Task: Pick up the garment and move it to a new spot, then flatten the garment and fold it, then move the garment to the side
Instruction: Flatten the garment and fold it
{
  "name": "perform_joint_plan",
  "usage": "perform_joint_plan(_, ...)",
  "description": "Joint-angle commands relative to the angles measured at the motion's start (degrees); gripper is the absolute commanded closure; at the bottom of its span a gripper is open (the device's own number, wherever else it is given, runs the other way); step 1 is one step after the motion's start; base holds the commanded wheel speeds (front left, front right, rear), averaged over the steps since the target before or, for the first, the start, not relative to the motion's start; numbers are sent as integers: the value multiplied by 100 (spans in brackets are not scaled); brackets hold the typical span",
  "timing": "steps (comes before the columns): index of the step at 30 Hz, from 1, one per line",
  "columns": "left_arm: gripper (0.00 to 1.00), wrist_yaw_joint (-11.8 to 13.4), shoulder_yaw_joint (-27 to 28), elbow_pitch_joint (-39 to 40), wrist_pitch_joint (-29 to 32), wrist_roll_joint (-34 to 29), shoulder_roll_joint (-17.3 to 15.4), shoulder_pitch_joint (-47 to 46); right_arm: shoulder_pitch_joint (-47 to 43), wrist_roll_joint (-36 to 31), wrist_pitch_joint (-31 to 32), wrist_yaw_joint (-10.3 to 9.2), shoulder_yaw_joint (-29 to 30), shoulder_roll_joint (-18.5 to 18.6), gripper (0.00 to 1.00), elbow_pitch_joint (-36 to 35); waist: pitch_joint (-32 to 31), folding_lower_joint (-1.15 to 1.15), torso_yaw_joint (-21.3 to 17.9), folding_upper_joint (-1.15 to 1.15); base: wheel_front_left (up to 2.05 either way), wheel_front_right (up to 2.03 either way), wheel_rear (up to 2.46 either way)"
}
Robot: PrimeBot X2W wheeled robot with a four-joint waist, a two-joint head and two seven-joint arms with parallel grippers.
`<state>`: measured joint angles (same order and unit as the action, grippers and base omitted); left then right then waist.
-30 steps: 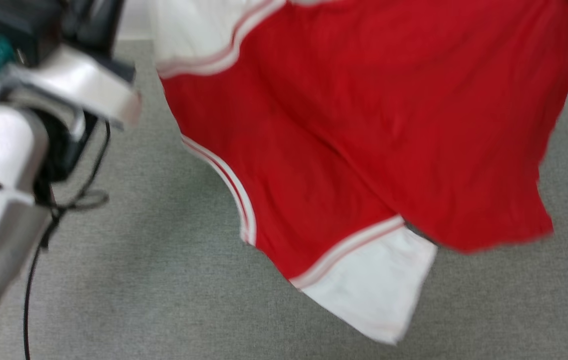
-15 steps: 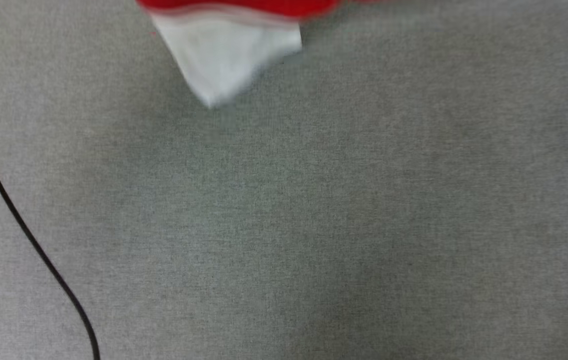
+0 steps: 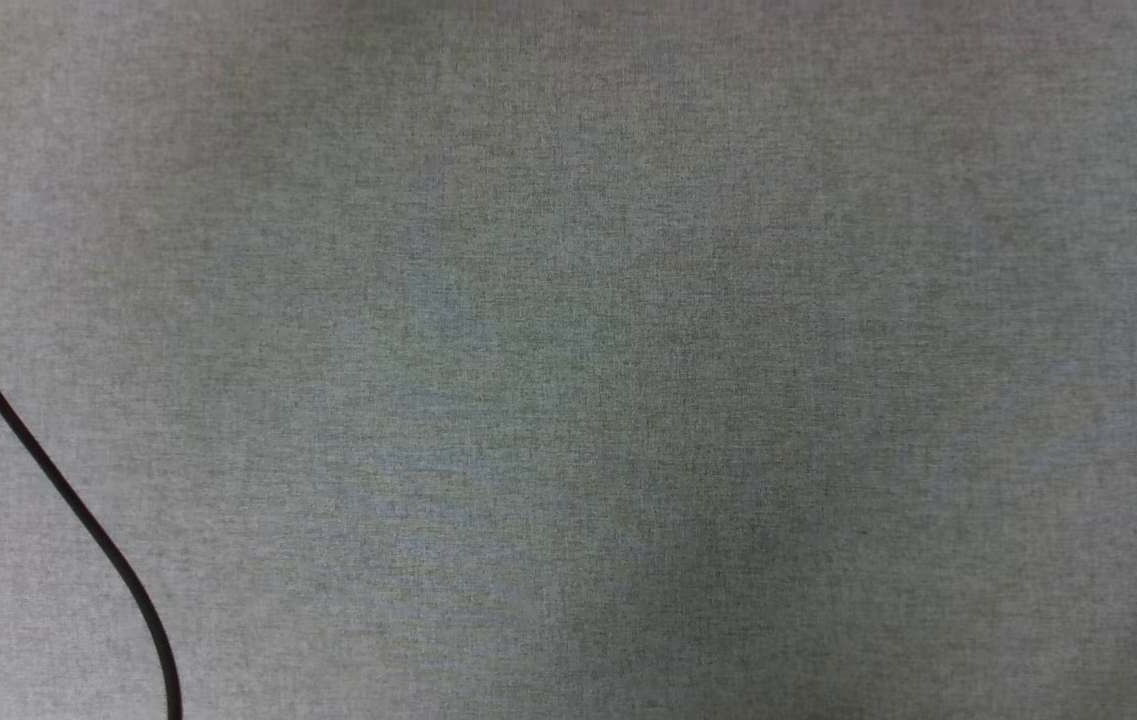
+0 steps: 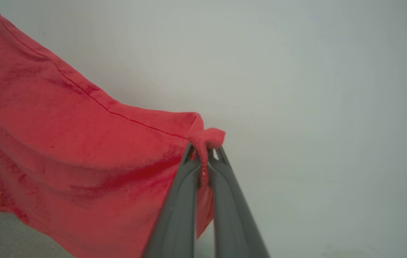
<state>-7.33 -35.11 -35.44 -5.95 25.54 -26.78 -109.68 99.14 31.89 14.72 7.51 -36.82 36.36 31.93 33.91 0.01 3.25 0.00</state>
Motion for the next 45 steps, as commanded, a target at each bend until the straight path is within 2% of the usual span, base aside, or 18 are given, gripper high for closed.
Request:
perform_joint_plan(1, 100, 1, -56, -116, -75, 53, -23, 118, -60, 43, -76, -4, -67, -59, 100, 79, 71, -1, 15, 0, 0, 0, 0)
perform_joint_plan(9, 100, -4, -365, -623, -609, 473, 104, 1084, -688, 342, -445, -4, -673, -201, 100, 505, 8, -1, 13, 0, 0, 0, 0)
perform_joint_plan(15, 100, -5, -453, -687, -857, 841, 14, 2465, -1716, 789, -841, -4, -1203, -255, 100, 473, -379, -1, -93, 0, 0, 0, 0)
perform_joint_plan(20, 100, 56, -373, -358, -923, 1072, -79, 3830, -2620, 1131, -1177, -4, -1560, -236, 100, 350, -836, -1, -150, 0, 0, 0, 0)
perform_joint_plan(26, 100, 426, -277, 634, -933, 1129, -312, 5728, -3654, 1463, -1528, -5, -2053, -64, 100, 162, -1465, -1, -200, 0, 0, 0, 0)
perform_joint_plan(31, 100, 720, -493, 1322, -899, 1232, -553, 7221, -4493, 1646, -1725, -4, -2459, 173, 100, 31, -1980, -1, -168, 0, 0, 0, 0)
perform_joint_plan(39, 100, 1287, -686, 2355, -666, 1579, -1087, 9211, -5713, 1842, -1983, -5, -2771, 565, 100, -125, -2687, -1, -172, 0, 0, 0, 0)
perform_joint_plan(45, 100, 1850, -642, 3106, -620, 1968, -1402, 10481, -6555, 1831, -2128, -5, -2804, 766, 100, -268, -3114, -1, -162, 0, 0, 0, 0)
